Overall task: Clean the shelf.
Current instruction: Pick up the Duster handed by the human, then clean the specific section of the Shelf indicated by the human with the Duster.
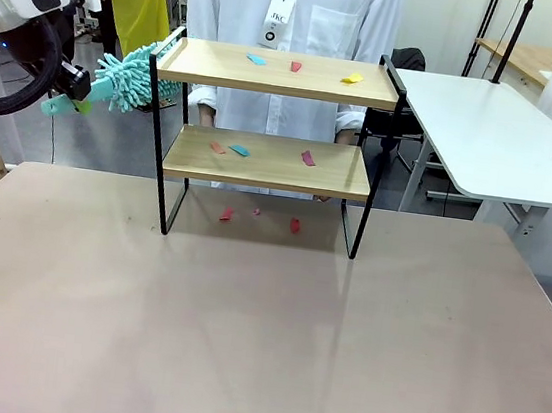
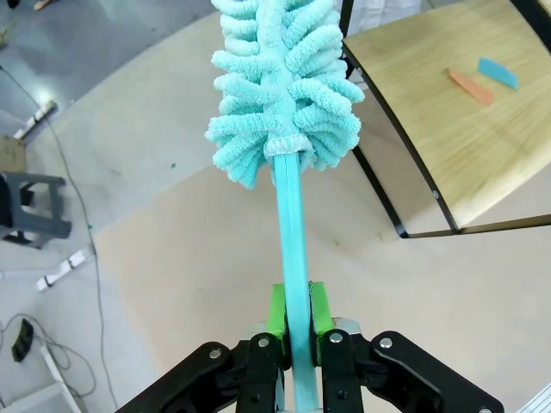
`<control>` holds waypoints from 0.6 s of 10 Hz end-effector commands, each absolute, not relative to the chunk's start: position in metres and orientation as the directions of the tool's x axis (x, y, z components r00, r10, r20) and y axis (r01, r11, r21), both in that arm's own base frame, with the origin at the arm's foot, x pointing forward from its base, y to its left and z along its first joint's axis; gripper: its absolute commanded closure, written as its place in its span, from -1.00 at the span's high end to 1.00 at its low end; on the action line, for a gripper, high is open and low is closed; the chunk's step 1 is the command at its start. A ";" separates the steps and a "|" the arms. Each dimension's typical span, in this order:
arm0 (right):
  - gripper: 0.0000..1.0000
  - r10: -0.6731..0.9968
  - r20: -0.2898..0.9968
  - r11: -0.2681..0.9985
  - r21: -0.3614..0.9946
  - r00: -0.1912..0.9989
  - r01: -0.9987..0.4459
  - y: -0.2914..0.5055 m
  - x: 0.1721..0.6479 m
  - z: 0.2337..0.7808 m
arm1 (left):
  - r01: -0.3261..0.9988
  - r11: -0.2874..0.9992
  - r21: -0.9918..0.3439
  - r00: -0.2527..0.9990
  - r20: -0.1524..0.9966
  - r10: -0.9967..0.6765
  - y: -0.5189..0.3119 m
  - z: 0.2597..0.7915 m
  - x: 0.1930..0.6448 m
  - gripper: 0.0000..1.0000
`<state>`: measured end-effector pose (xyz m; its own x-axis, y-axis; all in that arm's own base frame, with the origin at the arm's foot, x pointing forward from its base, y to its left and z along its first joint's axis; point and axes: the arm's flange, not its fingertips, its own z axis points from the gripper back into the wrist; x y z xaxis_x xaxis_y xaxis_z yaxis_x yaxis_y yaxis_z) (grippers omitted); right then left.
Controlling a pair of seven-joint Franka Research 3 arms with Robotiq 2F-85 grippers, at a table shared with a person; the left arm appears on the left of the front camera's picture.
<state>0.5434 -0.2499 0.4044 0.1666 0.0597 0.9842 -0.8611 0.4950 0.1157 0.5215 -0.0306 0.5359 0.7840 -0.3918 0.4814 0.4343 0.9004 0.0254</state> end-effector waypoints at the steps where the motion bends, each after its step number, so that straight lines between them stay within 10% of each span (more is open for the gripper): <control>1: 1.00 0.060 0.985 0.493 0.112 0.162 -0.863 -0.248 0.544 0.407 | 0.437 0.899 0.027 0.781 0.484 -0.394 -0.028 0.539 0.520 -1.00; 6: 1.00 0.060 0.985 0.493 0.112 0.162 -0.863 -0.248 0.544 0.407 | 0.437 0.899 0.027 0.781 0.484 -0.394 -0.028 0.539 0.520 -1.00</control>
<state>0.5434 -0.2499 0.4044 0.1666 0.0597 0.9842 -0.8611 0.4950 0.1157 0.5215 -0.0305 0.5359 0.7840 -0.3917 0.4815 0.4343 0.9004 0.0254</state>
